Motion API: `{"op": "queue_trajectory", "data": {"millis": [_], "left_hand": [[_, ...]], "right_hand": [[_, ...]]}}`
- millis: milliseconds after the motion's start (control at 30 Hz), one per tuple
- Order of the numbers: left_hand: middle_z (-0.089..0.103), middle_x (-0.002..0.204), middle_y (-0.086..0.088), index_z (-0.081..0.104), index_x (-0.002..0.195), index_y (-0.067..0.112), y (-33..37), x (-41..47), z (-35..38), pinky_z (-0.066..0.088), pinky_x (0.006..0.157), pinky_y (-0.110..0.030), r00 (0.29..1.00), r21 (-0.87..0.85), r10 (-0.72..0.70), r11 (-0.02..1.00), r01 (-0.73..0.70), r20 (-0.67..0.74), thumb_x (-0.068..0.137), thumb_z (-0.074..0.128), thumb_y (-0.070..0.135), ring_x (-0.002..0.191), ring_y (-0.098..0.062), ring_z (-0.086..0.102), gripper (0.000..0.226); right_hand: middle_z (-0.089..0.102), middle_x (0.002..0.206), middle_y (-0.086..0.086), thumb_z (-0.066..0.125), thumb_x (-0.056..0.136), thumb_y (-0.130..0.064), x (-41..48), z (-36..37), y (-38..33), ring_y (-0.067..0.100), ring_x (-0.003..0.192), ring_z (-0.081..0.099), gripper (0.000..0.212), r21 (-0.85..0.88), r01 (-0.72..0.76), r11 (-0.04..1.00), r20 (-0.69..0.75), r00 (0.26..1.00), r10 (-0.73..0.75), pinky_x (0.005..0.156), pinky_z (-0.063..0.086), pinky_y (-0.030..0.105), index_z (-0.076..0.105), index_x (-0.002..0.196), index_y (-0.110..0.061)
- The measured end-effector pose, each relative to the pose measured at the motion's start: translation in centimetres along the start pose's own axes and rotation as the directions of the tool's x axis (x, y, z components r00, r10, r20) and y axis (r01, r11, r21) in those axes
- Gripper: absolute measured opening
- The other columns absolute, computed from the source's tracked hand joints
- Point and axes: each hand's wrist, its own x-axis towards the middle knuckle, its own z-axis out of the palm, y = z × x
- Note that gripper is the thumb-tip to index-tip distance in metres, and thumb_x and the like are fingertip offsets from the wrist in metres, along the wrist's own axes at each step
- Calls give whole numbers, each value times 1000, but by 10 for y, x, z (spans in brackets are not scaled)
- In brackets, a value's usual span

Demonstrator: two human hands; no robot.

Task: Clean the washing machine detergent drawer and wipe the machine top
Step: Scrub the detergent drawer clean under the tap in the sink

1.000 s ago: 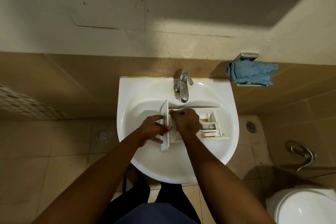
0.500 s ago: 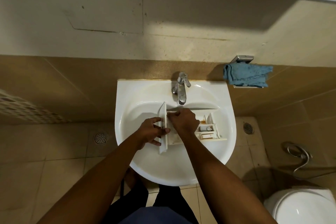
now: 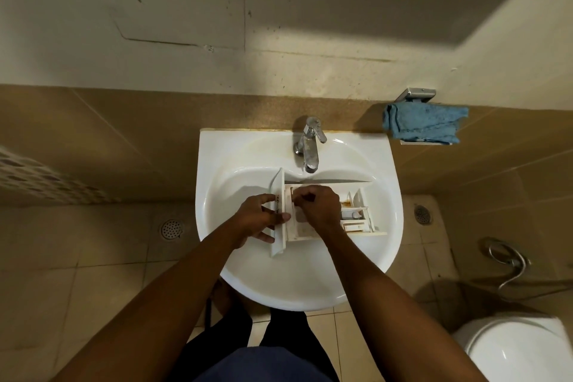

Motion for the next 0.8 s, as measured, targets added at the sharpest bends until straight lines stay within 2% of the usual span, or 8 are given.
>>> {"op": "queue_trajectory", "data": {"millis": [133,333,467,567,633,667,733,800], "left_hand": [[75,112,-14,49,151,17,0,0,0,65,70,-49,1000,0,-3,1000,3,-7,80,89,19,98,-32,75,81],[74,113,-15,50,150,17,0,1,0,65,73,-51,1000,7,-3,1000,3,-4,80,89,19,98,-32,75,80],[74,113,-14,50,149,18,-1,2,0,65,72,-50,1000,5,-2,1000,2,-4,80,89,20,98,-31,75,80],[74,113,-14,50,150,18,-1,1,-1,65,70,-48,1000,2,-7,1000,7,1,79,89,20,98,-31,75,80],[74,113,-14,50,149,18,-2,1,-2,65,72,-51,1000,-4,-6,1000,6,8,79,89,20,99,-31,74,81],[75,114,-13,50,150,19,-2,1,-2,65,72,-51,1000,-5,-6,1000,6,13,79,89,20,100,-31,75,81],[75,113,-12,49,150,19,-3,0,-3,65,71,-50,1000,-6,-4,1000,4,18,79,89,21,100,-30,75,81],[76,112,-12,49,151,19,-2,-2,-2,65,68,-47,1000,-2,-2,1000,2,13,79,90,22,99,-29,75,83]], "right_hand": [[77,84,-10,74,82,-48,11,6,-5,13,82,72,22,56,-100,993,-54,993,103,84,59,42,82,90,-29],[79,90,-9,84,80,-26,12,-6,2,10,85,73,13,132,-54,990,118,992,38,89,60,38,83,92,-28],[77,81,-9,72,74,-55,20,5,-2,14,77,74,33,52,-103,993,16,995,103,79,62,40,82,90,-28],[78,88,-6,75,84,-42,20,1,-6,15,82,72,22,-35,-22,999,12,1000,23,80,60,34,82,95,-24],[78,84,-4,77,84,-34,20,-13,-12,16,78,71,16,117,-59,991,-20,998,62,74,58,32,82,90,-21],[77,79,0,76,86,-30,24,-20,-14,20,73,71,15,320,-140,937,-28,987,157,69,56,33,81,87,-16],[74,81,15,66,94,-14,34,-30,-23,29,70,68,17,693,-322,645,153,940,305,63,55,35,75,94,1],[75,92,23,57,103,-13,44,-35,-32,35,80,74,25,843,-410,348,313,900,302,77,62,40,67,109,9]]}}
